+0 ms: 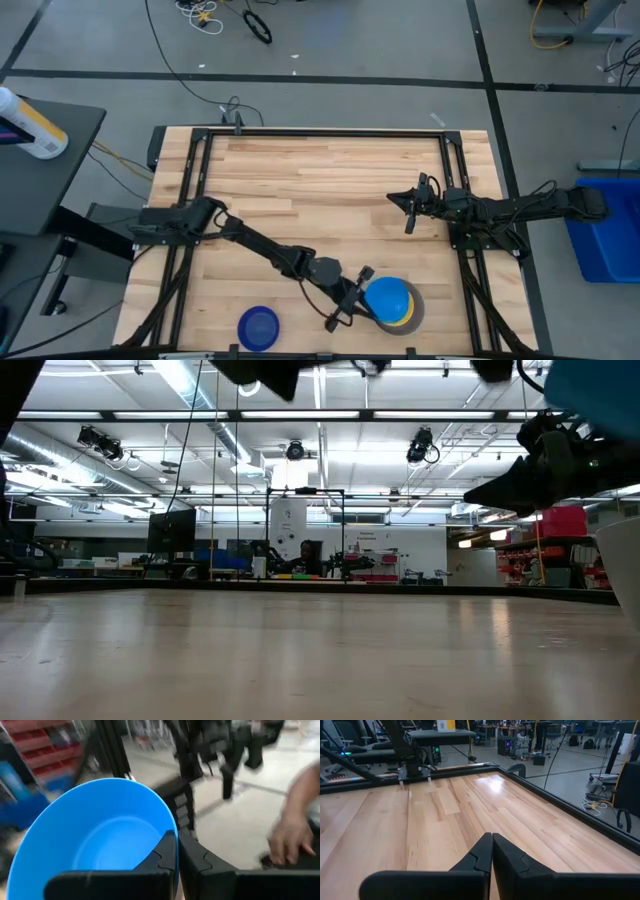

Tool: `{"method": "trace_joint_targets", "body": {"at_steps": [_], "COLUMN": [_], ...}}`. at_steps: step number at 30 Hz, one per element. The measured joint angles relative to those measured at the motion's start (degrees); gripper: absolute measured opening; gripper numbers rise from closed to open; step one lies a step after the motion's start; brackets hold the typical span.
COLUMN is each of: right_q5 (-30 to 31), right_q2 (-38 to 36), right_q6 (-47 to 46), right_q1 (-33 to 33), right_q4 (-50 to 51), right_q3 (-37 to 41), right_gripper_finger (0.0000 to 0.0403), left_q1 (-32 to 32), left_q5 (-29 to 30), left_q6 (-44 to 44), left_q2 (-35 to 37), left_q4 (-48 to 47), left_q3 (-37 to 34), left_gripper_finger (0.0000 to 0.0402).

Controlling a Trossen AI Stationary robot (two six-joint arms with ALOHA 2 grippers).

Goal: Nest bowls inside each other
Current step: Stack the blue bowl on the yellow bowl, then stack the dark blue bowl on the blue bowl

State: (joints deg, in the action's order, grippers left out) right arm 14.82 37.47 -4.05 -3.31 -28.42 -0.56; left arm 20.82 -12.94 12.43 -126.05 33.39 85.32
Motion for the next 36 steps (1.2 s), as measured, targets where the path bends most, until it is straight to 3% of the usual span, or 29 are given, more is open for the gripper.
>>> {"method": "trace_joint_targets", "body": {"at_steps": [5,10,15,21,28,36], "right_q5": [0.0,0.0,0.0,0.0,0.0,0.0], "right_q2": [0.1,0.0,0.1,0.1,0.1,0.1], "right_q6": [0.0,0.0,0.0,0.0,0.0,0.0], "right_q1": [0.0,0.0,0.0,0.0,0.0,0.0], "right_q4": [0.4,1.4,1.2,1.2,1.3,1.2], "right_q3": [0.0,0.0,0.0,0.0,0.0,0.0], "right_gripper_finger": [0.0019,0.0019,0.0019,0.0019,0.0018,0.0019], "left_q1": [-1.1,-1.1,-1.1,-1.2,-1.1,-1.1], "left_q5": [-3.4,-2.2,0.7,-0.2,-2.8,-0.8], "left_q6": [-2.3,-1.1,-0.3,-1.6,-1.5,-1.7], "left_q2": [-7.3,-11.0,-10.9,-10.9,-10.9,-10.9], "left_q4": [-5.0,-12.3,-17.4,-18.2,-18.4,-16.2], "left_q3": [8.0,14.1,14.8,14.8,14.8,14.8], "left_gripper_finger": [0.0005,0.0005,0.0005,0.0009,0.0074,0.0181]}}
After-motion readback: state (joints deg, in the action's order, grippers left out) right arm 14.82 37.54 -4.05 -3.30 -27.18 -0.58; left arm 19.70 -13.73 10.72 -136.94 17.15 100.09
